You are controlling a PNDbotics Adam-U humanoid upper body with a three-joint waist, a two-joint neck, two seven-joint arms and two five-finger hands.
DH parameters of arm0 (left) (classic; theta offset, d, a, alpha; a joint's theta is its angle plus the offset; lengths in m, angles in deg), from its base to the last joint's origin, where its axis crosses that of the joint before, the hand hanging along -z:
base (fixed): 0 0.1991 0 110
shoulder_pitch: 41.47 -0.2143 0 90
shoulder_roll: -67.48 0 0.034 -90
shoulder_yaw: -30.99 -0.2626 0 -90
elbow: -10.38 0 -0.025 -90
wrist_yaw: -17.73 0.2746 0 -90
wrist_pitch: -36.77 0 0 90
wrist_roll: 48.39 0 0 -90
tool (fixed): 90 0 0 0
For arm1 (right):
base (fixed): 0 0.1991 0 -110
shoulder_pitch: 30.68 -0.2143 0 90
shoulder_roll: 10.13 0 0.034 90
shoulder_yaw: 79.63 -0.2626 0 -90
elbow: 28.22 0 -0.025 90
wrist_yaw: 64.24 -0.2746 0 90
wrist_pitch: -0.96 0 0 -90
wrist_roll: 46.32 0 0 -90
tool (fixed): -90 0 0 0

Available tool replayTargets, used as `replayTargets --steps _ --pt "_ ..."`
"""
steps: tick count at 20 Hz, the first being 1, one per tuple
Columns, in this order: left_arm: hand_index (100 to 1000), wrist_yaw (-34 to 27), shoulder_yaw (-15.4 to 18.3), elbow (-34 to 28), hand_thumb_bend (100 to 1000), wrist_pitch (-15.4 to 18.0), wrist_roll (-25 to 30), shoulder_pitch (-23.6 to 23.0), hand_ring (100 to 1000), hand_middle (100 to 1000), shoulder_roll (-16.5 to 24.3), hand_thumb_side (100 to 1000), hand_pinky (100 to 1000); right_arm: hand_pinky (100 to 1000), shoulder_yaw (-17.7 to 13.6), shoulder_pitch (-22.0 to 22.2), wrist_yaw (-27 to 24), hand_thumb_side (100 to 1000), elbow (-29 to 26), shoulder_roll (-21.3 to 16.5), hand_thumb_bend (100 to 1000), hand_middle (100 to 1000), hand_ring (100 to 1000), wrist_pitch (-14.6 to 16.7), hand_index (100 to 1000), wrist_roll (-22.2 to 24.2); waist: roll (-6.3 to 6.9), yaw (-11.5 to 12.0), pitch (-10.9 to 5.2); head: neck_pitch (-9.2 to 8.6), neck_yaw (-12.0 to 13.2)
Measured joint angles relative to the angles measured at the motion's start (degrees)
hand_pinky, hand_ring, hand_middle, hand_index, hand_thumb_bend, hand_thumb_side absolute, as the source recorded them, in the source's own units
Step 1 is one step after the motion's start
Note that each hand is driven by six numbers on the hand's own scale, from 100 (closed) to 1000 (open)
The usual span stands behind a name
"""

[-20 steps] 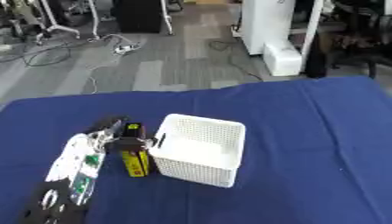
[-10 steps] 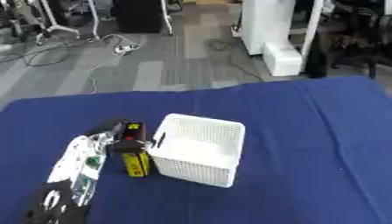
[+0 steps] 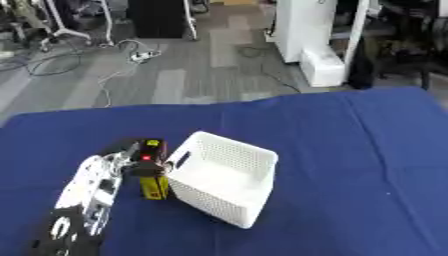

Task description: Pick up objects on the table and place them in the box.

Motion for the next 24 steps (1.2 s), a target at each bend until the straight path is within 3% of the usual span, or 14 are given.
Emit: replayTargets --steps 3,4,7,8,9,11,16,24 --pt "956 0.1 0.1 0.1 100 0.0 -0.1 0.0 686 962 0.0 484 371 179 0.0 0.0 0.0 1000 0.0 0.0 100 320 310 0.0 486 0.0 0.01 0.0 0.0 0.0 0.0" --pt "925 0.3 0.2 0.1 100 0.0 -0.3 0.0 655 935 0.0 468 347 178 0.0 0.0 0.0 1000 0.0 0.0 100 320 310 0.0 486 0.0 0.01 0.0 0.0 0.0 0.0" --pt "796 0.7 0.2 0.2 100 0.0 -1.3 0.1 529 782 0.0 410 190 178 0.0 0.0 0.0 1000 0.0 0.0 100 319 310 0.0 485 0.0 0.01 0.0 -0.01 0.0 0.0" --pt "709 0.8 0.2 0.2 100 0.1 -1.8 0.1 479 693 0.0 376 100 178 0.0 0.0 0.0 1000 0.0 0.0 100 319 310 0.0 485 0.0 0.01 0.0 -0.01 0.0 0.0" --pt "636 0.8 0.2 0.2 100 0.2 -2.3 0.1 449 617 0.0 348 100 178 0.0 0.0 0.0 1000 0.0 0.0 100 319 310 0.0 485 0.0 0.01 0.0 -0.01 0.0 0.0" --pt "556 0.8 0.3 0.0 100 0.6 -4.0 0.1 422 557 0.0 323 100 178 0.0 0.0 0.0 1000 0.0 0.0 100 319 310 0.0 485 0.0 0.01 0.0 -0.01 0.0 0.0" --pt "498 -0.7 0.3 0.0 100 2.1 -9.3 0.0 406 534 0.1 283 100 179 0.0 0.0 0.0 1000 0.0 0.0 100 320 310 0.0 485 0.0 0.01 0.0 -0.01 0.0 0.0" --pt "489 -1.7 -0.6 -2.0 100 4.7 -14.6 1.5 384 532 1.3 244 100 179 0.0 0.0 0.0 1000 0.0 -0.1 100 320 311 -0.1 485 0.1 0.01 0.0 -0.01 0.04 0.0"
